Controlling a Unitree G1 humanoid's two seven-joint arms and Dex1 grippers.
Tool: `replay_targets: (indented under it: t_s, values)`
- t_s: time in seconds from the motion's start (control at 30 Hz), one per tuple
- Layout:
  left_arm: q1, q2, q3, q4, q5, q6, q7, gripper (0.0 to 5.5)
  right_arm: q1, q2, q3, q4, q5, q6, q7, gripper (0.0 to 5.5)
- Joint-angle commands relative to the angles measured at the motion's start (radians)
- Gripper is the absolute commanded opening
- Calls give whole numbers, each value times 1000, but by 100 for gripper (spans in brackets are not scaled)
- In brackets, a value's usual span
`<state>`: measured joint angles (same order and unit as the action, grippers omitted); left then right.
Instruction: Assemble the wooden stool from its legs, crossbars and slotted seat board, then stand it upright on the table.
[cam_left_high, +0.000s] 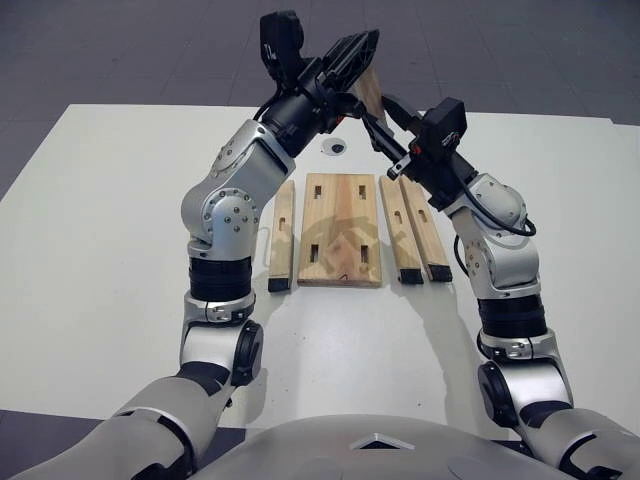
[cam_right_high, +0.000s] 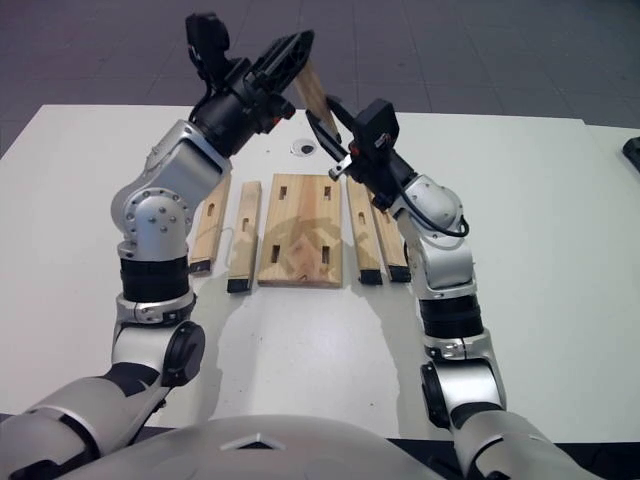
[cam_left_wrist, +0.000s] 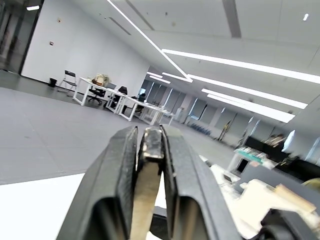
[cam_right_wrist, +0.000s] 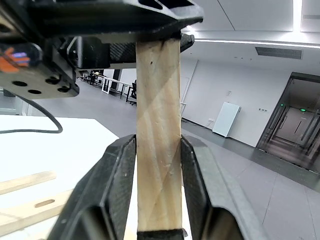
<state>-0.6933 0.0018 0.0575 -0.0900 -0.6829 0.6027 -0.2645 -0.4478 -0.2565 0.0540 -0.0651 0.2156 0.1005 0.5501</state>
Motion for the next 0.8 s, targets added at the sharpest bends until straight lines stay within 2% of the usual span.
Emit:
replay_targets:
  t_s: [0.03,0.3,0.33,0.67,0.73,0.8]
  values:
    - [45,-7,-49,26,25,28,-26,54,-40,26,-12,-9,-9,-11,-47,129]
    - [39,0,-38,48,50,-1,-19,53,-56,49,-18,-8,-56,-15,-82,129]
    - [37,2,-32,47,50,-6,-18,53,-53,44,-15,-8,-70,-14,-83,165]
    - [30,13,29,48,55,-64,-1,43,-18,-8,26,79,-165,-36,-66,305]
    - [20,36,60,37,62,-87,2,43,26,-41,21,72,-169,-40,-43,338]
    - [-18,106,128,16,84,-127,16,43,97,-89,0,15,-131,-23,9,375]
